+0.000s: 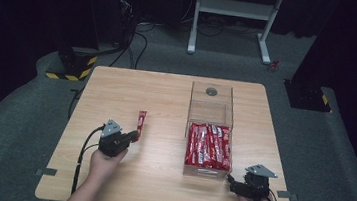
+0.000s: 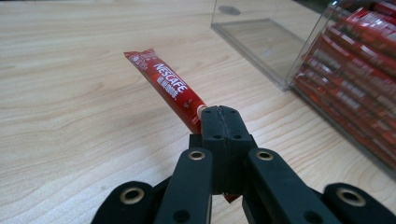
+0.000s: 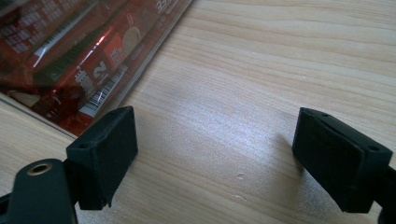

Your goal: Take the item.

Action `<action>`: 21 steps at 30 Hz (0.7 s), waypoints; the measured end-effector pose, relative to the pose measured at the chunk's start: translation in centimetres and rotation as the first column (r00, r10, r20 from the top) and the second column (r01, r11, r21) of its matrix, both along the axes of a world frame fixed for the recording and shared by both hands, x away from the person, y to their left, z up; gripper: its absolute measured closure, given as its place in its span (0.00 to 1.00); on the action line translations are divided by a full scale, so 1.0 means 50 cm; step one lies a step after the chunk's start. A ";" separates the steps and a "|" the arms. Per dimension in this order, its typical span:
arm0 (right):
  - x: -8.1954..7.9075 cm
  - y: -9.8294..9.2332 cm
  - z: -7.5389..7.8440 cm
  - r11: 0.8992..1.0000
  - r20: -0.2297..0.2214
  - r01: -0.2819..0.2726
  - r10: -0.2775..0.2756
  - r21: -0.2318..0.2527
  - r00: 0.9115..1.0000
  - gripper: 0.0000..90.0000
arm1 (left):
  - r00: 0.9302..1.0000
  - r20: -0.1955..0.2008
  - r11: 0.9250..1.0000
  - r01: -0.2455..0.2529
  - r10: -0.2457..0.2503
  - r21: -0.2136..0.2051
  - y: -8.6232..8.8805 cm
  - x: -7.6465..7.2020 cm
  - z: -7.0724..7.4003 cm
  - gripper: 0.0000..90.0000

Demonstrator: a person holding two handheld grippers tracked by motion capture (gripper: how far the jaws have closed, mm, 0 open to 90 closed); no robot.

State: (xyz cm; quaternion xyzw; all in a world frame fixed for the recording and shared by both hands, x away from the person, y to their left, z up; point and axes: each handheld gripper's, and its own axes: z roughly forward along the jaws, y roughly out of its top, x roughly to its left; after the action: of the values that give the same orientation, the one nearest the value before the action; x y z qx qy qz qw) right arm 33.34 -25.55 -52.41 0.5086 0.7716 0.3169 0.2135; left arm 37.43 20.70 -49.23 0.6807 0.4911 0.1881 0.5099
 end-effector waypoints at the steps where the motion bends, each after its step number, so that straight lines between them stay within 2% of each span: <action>1: 0.000 0.000 0.000 1.000 0.002 0.000 0.000 -0.002 1.000 0.16 | 0.998 -0.016 0.991 0.062 -0.060 0.117 0.018 0.002 0.001 1.00; 9: 0.000 0.000 0.000 1.000 0.001 0.002 -0.002 -0.002 1.000 0.16 | 0.997 -0.060 0.989 0.057 -0.049 0.138 0.022 0.014 -0.017 1.00; 14: 0.000 0.000 0.000 1.000 0.001 0.002 -0.002 -0.002 1.000 0.16 | 0.994 -0.097 0.989 0.057 -0.044 0.137 0.020 0.021 -0.030 1.00; 21: 0.000 0.000 0.000 1.000 0.003 0.002 -0.002 -0.003 1.000 0.16 | 0.992 -0.119 0.987 0.065 -0.048 0.145 0.016 0.028 -0.039 1.00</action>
State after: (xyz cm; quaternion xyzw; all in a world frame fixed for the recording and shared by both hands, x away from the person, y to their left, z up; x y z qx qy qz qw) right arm 33.34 -25.57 -52.41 0.5086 0.7711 0.3163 0.2158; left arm 38.84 21.48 -51.18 0.7404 0.4847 0.1699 0.4336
